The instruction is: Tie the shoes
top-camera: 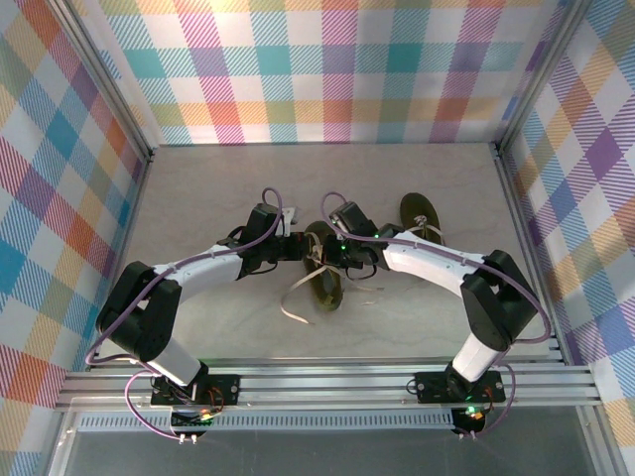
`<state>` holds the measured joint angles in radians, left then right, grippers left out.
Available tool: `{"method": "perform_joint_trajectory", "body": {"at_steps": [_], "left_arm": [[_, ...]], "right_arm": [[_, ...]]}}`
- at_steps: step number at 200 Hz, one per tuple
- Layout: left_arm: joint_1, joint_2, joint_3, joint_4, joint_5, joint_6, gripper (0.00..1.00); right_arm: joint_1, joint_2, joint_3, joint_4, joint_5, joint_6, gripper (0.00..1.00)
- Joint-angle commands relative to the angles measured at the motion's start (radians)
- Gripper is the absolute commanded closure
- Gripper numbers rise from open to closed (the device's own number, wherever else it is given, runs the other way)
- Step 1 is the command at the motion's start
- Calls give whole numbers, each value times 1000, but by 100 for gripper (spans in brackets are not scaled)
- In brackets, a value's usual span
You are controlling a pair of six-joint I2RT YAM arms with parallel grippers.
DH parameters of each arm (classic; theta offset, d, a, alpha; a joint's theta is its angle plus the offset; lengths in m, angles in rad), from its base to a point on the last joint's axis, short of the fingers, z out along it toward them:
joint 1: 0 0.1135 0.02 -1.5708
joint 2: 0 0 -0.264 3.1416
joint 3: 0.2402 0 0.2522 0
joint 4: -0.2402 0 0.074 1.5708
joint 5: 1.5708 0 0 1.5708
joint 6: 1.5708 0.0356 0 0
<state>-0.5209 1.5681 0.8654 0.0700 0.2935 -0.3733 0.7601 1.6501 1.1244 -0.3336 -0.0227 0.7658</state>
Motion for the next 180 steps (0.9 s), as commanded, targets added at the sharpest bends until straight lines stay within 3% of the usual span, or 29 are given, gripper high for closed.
{"method": "perform_joint_trajectory", "body": {"at_steps": [1, 60, 97, 121, 180], "left_arm": [[9, 4, -4, -38, -30, 20, 100], [10, 10, -1, -47, -36, 24, 100], [6, 14, -5, -7, 73, 43, 100], [-8, 15, -2, 9, 128, 61, 100], [-19, 32, -1, 22, 136, 57, 100]], "right_arm": [[-4, -28, 36, -85, 42, -55, 98], [-4, 24, 103, -250, 192, -110, 99], [-4, 106, 169, -322, 204, -141, 97], [-4, 86, 137, -249, 171, -130, 96], [-4, 13, 53, -101, 110, -61, 79]]}}
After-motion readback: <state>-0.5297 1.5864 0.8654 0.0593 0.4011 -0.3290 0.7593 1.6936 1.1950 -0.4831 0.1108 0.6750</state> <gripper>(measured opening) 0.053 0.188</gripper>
